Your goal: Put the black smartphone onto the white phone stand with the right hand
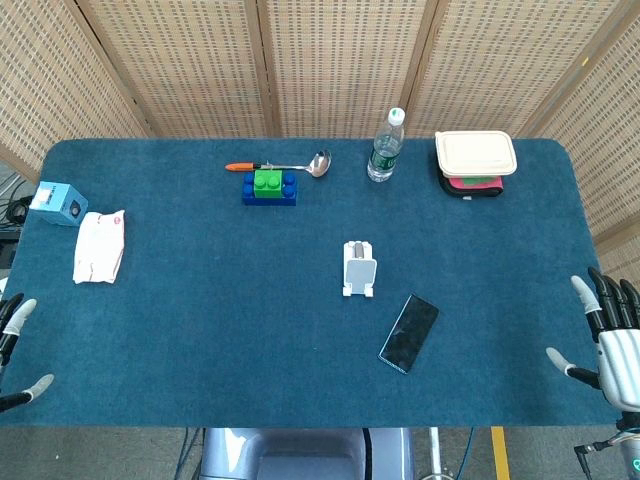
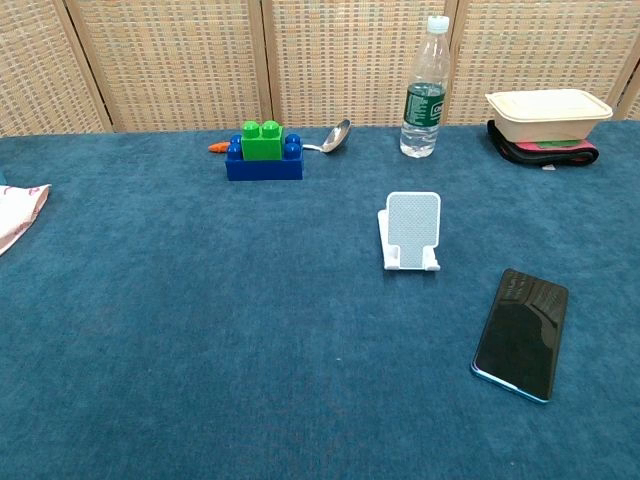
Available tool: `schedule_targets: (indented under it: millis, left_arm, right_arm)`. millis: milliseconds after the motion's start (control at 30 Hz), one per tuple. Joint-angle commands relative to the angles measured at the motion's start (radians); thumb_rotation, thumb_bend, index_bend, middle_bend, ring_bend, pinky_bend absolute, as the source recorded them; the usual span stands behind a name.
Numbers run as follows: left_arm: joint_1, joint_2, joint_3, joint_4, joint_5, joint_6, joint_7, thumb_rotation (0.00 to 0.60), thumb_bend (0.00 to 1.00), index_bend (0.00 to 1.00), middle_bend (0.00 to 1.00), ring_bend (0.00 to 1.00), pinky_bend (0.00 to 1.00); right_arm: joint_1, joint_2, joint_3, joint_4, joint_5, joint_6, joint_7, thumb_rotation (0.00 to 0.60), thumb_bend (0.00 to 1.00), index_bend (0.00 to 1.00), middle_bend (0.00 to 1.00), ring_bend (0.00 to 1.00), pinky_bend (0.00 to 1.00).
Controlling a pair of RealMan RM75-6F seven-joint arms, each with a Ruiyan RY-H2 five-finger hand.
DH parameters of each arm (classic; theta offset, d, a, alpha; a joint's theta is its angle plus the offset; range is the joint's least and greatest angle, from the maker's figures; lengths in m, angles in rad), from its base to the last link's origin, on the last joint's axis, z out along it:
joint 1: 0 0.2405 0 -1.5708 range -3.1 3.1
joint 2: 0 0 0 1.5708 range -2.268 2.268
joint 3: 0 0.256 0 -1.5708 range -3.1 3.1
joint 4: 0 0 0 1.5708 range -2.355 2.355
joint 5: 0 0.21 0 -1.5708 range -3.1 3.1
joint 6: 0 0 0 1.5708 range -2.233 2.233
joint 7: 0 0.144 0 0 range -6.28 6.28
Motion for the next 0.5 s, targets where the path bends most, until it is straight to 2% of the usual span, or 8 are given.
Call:
schedule_targets:
  millis: [33, 300, 500]
  left_arm:
    - [0.001, -0.001, 0.001, 0.001, 0.001, 0.001, 0.001, 0.600, 0.00, 0.00, 0.00, 0.00, 0.00]
    - [0.002, -0.010, -0.001, 0.002, 0.003, 0.003, 0.016, 0.600, 0.00, 0.00, 0.00, 0.00, 0.00]
    - [-0.017, -0.026, -0.018, 0.010, -0.018, -0.023, 0.026, 0.600, 0.00, 0.00, 0.00, 0.00, 0.00]
  right_arm:
    - [0.000, -0.001, 0.000, 0.001, -0.001, 0.000, -0.001, 0.600, 0.00, 0.00, 0.00, 0.00, 0.00]
    - [0.019, 0.017, -0.017, 0.002, -0.033, -0.034, 0.028, 0.600, 0.00, 0.00, 0.00, 0.00, 0.00]
    - [0.167, 0.020, -0.026, 0.132, -0.180, -0.174, 0.083, 0.600, 0.00, 0.04, 0.00, 0.00, 0.01]
